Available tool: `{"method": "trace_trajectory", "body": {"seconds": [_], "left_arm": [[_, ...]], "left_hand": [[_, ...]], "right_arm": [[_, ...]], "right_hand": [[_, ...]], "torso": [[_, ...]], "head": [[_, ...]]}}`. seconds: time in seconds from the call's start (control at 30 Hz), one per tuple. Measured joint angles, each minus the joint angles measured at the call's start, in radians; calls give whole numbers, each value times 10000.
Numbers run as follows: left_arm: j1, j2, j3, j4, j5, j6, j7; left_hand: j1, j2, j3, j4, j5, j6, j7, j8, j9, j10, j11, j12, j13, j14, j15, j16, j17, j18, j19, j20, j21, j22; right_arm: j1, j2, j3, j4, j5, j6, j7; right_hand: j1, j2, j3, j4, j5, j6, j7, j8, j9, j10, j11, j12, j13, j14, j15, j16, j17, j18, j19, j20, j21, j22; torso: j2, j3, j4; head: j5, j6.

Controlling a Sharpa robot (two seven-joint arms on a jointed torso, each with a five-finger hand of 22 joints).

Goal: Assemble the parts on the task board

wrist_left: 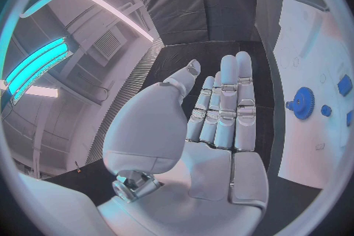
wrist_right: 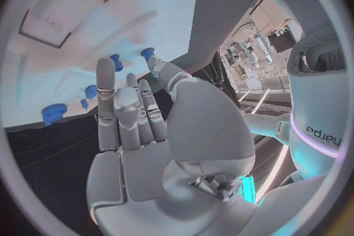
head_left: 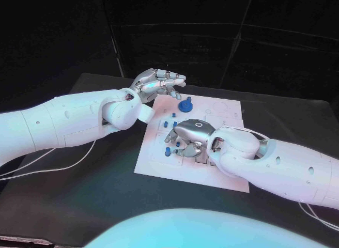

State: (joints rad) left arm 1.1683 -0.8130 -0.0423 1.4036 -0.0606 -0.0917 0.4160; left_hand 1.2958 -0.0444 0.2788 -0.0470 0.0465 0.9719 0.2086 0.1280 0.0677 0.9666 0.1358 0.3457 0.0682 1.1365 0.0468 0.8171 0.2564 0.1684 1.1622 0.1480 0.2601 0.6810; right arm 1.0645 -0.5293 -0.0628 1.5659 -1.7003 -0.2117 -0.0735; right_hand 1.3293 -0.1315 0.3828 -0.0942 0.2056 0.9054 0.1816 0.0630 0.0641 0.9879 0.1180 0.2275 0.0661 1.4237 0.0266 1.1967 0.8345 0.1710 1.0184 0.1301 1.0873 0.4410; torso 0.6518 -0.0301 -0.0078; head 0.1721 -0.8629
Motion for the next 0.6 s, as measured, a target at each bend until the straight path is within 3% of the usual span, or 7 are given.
{"method": "trace_trajectory", "body": {"seconds": [0.2,0.4,0.47,0.53,0.6], "left_arm": [[0,-12,0,3,0,12,-8],[0,-57,-1,5,0,21,-17],[0,-64,-2,4,0,22,-20],[0,-62,-2,0,1,26,-23],[0,-54,-2,-8,1,29,-26]], "left_hand": [[0,0,0,0,0,0,0,0,0,0,0,0,0,0,0,0,0,0,0,0,0,1],[0,0,0,0,0,0,0,0,0,0,0,0,0,0,0,0,-1,0,0,0,0,1],[0,0,0,0,0,0,0,0,0,0,0,0,0,0,0,0,-1,0,0,0,0,2],[0,0,0,0,0,0,0,0,0,0,0,0,0,0,0,0,-1,1,0,0,0,2],[0,0,0,0,0,0,0,0,0,0,0,0,0,0,0,0,-1,0,0,0,0,2]], "right_arm": [[22,-750,35,656,182,-932,38],[274,-1877,237,1297,1198,-1514,93],[346,-2292,269,1457,1694,-1627,104],[393,-2770,280,1624,2299,-1707,106],[412,-3093,291,1716,2780,-1732,84]], "right_hand": [[53,-53,-27,-27,126,-24,3,0,5,-19,-19,89,-1,0,0,57,5,0,0,0,0,0],[-236,117,-283,234,131,240,82,159,84,574,-42,565,103,104,-18,351,403,-1,0,0,62,4],[-567,264,-438,527,131,462,-40,289,122,1624,-249,1219,381,350,-131,792,1178,0,283,-53,315,379],[-704,283,-633,724,130,670,-247,378,133,2575,-522,2029,837,427,-364,1359,2138,0,924,-263,827,1314],[-780,252,-911,848,71,764,-363,439,133,2920,-668,2712,1337,420,-516,1611,2522,0,1268,-431,1101,1781]], "torso": [[-19,0,-12],[-70,-8,-50],[-87,-13,-68],[-113,-17,-92],[-136,-18,-118]], "head": [[-184,65],[-511,135],[-619,149],[-740,156],[-862,172]]}}
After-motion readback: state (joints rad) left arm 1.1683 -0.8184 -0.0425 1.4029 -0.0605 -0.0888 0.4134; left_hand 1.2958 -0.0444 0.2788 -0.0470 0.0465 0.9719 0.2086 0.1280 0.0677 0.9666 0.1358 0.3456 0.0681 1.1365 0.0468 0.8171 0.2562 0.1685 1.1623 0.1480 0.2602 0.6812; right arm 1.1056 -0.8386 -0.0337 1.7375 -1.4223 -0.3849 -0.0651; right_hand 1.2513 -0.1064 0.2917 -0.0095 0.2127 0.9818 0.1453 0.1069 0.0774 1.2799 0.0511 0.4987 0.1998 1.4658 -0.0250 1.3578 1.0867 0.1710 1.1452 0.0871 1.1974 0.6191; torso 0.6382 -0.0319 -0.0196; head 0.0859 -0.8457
